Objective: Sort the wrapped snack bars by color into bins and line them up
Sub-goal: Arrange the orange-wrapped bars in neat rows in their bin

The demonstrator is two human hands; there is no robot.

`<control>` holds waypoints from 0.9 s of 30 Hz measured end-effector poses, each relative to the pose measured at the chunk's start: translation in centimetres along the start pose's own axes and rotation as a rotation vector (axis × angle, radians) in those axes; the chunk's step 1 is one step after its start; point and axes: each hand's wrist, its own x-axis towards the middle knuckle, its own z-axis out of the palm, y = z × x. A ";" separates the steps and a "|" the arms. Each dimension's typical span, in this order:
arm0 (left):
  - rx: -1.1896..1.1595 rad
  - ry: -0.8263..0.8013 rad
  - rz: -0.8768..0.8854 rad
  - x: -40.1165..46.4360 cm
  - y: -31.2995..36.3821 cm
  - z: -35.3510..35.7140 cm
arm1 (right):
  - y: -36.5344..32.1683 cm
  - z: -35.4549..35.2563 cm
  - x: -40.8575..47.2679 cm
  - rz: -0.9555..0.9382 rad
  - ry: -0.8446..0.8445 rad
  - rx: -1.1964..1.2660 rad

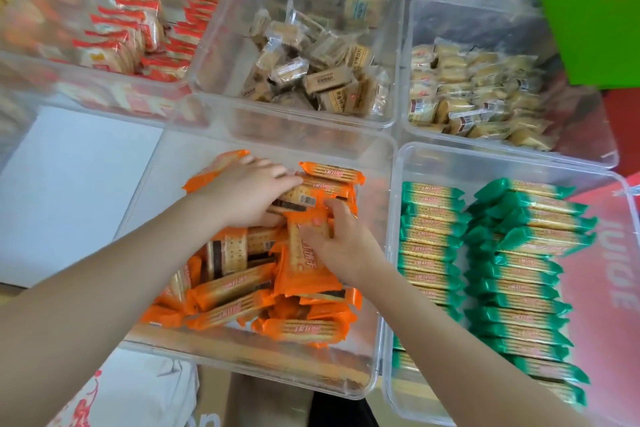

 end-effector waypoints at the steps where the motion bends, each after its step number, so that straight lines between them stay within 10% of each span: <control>1: 0.027 0.025 -0.046 -0.8 -0.2 -0.1 | -0.1 0.2 0.3 0.034 0.025 0.022; 7: -0.080 -0.001 -0.350 -5.8 -1.5 0.9 | -0.4 1.6 1.8 0.175 0.008 -0.029; 13: -0.513 0.387 -0.210 -7.1 -2.2 0.9 | -2.4 2.7 1.5 -0.159 0.133 -0.139; 18: -0.666 0.382 -0.058 -4.8 -0.9 -0.5 | -3.0 4.0 2.4 -0.236 0.051 0.186; 22: -0.622 0.301 0.012 -2.3 0.3 -0.3 | -2.4 2.0 3.5 -0.058 0.000 0.590; 27: -0.238 0.111 0.049 0.1 0.9 0.4 | -0.6 -0.1 4.3 0.109 0.298 0.268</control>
